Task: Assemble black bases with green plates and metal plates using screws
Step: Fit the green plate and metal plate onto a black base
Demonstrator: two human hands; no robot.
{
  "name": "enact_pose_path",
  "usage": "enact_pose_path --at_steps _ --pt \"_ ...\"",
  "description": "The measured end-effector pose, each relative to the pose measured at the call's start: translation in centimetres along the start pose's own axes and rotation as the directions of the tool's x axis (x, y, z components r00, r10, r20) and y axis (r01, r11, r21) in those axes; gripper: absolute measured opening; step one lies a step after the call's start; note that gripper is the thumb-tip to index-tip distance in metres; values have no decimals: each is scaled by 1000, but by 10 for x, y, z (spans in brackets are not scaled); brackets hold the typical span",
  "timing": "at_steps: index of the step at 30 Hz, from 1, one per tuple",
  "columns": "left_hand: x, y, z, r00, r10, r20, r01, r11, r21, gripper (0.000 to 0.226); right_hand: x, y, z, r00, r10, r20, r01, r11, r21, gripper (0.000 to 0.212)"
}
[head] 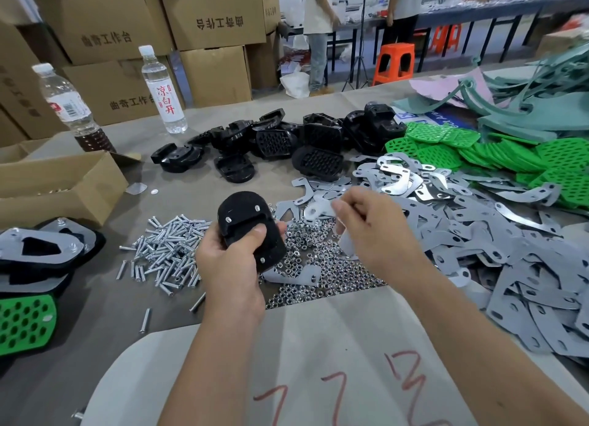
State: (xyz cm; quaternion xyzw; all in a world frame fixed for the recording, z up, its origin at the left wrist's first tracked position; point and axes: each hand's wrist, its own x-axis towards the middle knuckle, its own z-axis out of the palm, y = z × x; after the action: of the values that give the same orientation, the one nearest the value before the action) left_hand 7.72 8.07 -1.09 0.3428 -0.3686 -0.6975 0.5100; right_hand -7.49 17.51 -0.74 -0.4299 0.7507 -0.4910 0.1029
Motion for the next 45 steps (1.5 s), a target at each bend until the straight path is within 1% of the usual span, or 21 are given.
enact_pose_path --at_steps 2,3,6,8,9,10,12,13,15,18,20,22,25,28,30,32,35,38,41,43,45 --pt "-2 -2 2 999 -8 36 6 999 41 29 0 -1 -2 998 59 5 -59 967 248 30" --pt "-3 -3 2 998 -19 53 16 998 66 29 0 -1 -2 997 73 17 -75 953 293 28" --pt "-5 -4 4 996 -42 72 36 995 90 29 2 2 1 990 137 21 -137 947 292 18" --pt "-5 -4 2 996 -48 79 42 996 84 31 4 4 1 982 186 -33 -171 951 259 5" --pt "-5 -5 2 995 -51 86 44 996 78 31 5 7 -1 977 184 -106 -165 972 167 9" --pt "-5 -6 2 994 -52 96 45 996 72 31 6 9 -6 969 145 -199 -146 989 8 16" --pt "-7 -9 4 992 -46 118 37 996 77 31 6 12 -22 932 34 -361 -173 917 -360 27" --pt "-8 -10 6 991 -39 129 29 996 80 31 6 12 -32 915 28 -404 -226 862 -453 32" --pt "-11 -13 10 987 -23 158 9 996 84 32 5 13 -54 894 86 -439 -318 812 -488 40" --pt "-18 -16 16 974 -12 227 -13 994 105 34 -6 18 -87 877 234 -419 -429 775 -464 48" --pt "-27 -21 24 962 -20 271 -16 991 131 37 -20 25 -116 857 367 -363 -510 707 -489 60" --pt "-38 -27 35 949 -52 312 5 989 149 38 -37 32 -146 819 484 -309 -568 607 -555 82" --pt "-56 -40 57 919 -113 378 45 982 183 38 -62 43 -187 764 574 -295 -605 476 -639 117" --pt "-74 -53 85 886 -150 439 57 974 218 36 -81 52 -211 749 634 -191 -572 473 -670 140" --pt "-87 -61 104 870 -179 459 84 972 220 32 -89 56 -216 749 658 -83 -525 511 -680 143" --pt "-97 -67 121 862 -207 463 118 970 214 31 -93 59 -215 766 641 -49 -472 511 -719 133" --pt "-107 -75 135 855 -229 466 135 965 225 30 -91 64 -213 818 555 -154 -493 537 -685 97" --pt "-113 -79 142 858 -245 452 149 960 239 34 -89 72 -213 846 481 -229 -520 654 -549 64" --pt "-115 -82 144 861 -263 435 173 956 236 39 -89 77 -209 843 400 -361 -507 815 -280 28" --pt "-116 -85 144 867 -272 418 188 955 231 37 -86 77 -207 817 350 -458 -466 869 -167 19" --pt "-116 -86 144 875 -276 397 193 952 236 34 -82 76 -206 803 331 -496 -423 902 -83 23"
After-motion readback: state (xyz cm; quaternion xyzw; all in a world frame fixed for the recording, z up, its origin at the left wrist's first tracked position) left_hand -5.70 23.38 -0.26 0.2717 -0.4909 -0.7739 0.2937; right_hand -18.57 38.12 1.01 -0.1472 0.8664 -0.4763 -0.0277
